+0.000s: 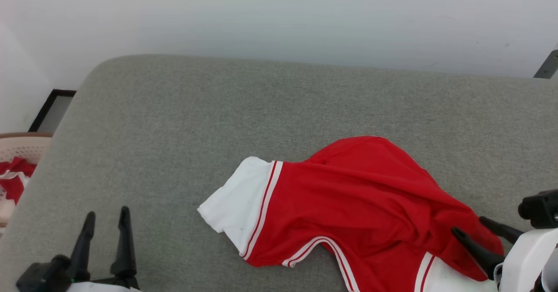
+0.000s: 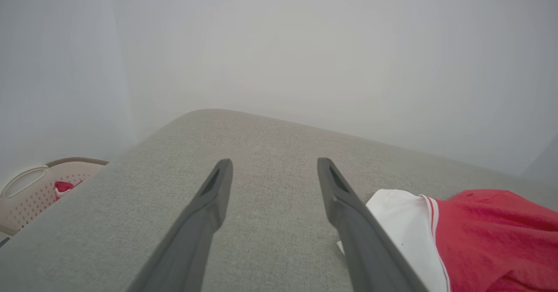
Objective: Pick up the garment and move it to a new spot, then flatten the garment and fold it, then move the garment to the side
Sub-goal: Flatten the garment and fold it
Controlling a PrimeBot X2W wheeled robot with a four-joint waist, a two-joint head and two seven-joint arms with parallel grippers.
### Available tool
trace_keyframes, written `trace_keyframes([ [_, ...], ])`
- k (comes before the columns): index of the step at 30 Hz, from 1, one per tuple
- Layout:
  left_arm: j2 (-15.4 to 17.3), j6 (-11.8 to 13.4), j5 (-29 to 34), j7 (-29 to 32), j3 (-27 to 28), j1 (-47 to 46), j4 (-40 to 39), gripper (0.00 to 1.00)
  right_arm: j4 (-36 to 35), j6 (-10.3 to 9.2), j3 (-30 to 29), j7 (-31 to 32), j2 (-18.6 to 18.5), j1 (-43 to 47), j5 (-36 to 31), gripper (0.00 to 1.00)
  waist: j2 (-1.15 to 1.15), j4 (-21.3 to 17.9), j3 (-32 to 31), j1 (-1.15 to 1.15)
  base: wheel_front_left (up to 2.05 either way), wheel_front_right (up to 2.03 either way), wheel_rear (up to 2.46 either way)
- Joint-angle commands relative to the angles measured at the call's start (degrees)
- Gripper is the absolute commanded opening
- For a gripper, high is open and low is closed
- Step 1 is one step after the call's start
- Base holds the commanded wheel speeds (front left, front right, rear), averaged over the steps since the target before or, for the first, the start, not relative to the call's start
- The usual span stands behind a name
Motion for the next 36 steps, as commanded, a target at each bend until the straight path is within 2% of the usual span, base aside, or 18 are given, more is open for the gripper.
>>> trace_keyframes([
  [1, 0.61, -0.10, -0.30, 0.00, -0.55, -0.57, 0.00, 1.00, 0.09, -0.04, -0.48, -0.71, 0.44, 0.03, -0.25, 1.00, 0.00, -0.16, 0.00, 0.00, 0.00, 0.00, 0.00],
  [7, 4.35, -0.10, -2.53, 0.22, -5.35, -1.76, 0.29, 1.00, -0.42, -0.04, -3.98, -4.11, 2.70, 0.40, -3.59, 1.00, 0.00, -1.65, 0.00, 0.00, 0.00, 0.00, 0.00],
  [12, 8.74, -0.10, -6.76, 3.46, -10.47, -3.68, 0.22, 1.00, -1.17, -0.04, -7.44, -8.20, 5.55, 1.01, -6.46, 1.00, 0.00, -3.67, 0.20, 0.00, 0.00, 0.00, 0.00],
  [17, 13.87, -0.10, -10.83, 8.14, -14.92, -5.71, -0.01, 1.00, -2.12, -0.04, -10.34, -11.36, 8.54, 1.76, -8.90, 1.00, 0.00, -5.87, 0.61, 0.00, 0.00, 0.00, 0.00],
  [23, 19.47, -0.10, -15.53, 16.89, -20.04, -8.06, 2.21, 1.00, -3.27, -0.04, -14.19, -14.96, 12.43, 2.25, -11.54, 1.00, 0.00, -8.49, 1.61, 0.00, 0.00, 0.00, 0.00],
  [30, 22.69, -0.10, -18.75, 24.74, -24.73, -12.30, 6.71, 1.00, -5.26, -0.04, -19.30, -19.34, 17.67, 1.65, -16.01, 1.00, 0.00, -10.80, 4.07, 0.00, 0.00, 0.00, 0.00],
  [36, 23.99, -0.10, -17.73, 28.46, -27.80, -16.47, 12.49, 1.00, -5.74, -0.04, -20.11, -20.82, 20.72, 1.11, -17.69, 1.00, 0.00, -12.31, 6.33, 0.00, 0.00, 0.00, 0.00],
])
